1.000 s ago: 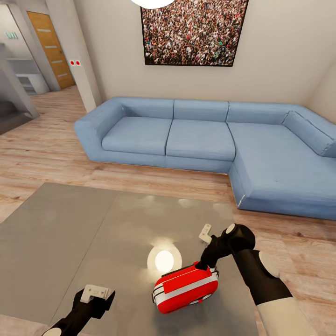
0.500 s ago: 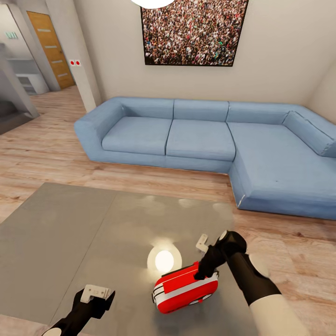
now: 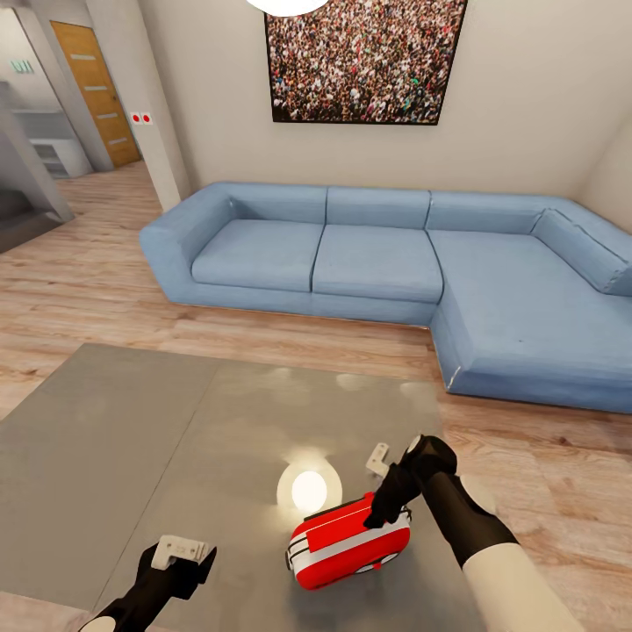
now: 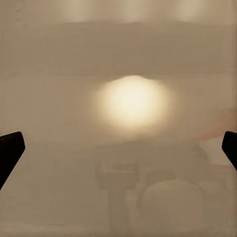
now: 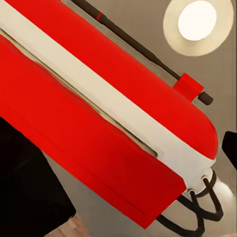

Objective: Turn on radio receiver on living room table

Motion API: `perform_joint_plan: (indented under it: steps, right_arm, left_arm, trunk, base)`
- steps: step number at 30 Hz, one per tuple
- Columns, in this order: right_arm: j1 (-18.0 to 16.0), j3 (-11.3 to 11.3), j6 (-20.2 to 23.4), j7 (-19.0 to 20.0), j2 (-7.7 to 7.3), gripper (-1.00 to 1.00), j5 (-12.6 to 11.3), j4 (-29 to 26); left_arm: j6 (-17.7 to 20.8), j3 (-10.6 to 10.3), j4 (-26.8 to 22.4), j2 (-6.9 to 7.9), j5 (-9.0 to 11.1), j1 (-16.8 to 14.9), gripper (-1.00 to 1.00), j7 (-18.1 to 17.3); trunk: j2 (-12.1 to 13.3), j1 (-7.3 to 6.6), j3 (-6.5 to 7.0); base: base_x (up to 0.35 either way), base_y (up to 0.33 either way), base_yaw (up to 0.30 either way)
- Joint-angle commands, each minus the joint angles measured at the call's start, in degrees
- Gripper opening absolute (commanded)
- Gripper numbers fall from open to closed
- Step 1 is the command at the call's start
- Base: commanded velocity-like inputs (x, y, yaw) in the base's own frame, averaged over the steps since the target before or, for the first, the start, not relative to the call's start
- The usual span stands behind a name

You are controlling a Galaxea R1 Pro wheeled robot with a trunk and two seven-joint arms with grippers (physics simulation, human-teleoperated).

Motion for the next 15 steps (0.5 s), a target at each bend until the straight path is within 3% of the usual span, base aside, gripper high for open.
perform_joint_plan:
  steps: [1,15]
  right_arm:
    - [0.0,0.0,0.0,-0.1,0.0,1.0,0.0,0.0]
    - [0.0,-0.1,-3.1,-4.2,0.18,1.0,0.2,6.0]
  left_arm:
    - [0.0,0.0,0.0,0.0,0.0,0.0,1.0,0.0]
    - [0.0,0.0,-0.1,-0.06,0.0,0.0,1.0,0.0]
  trunk:
    - [0.0,0.0,0.0]
    - [0.0,0.0,0.0]
  base:
    - [0.0,0.0,0.0]
    - [0.0,0.0,0.0]
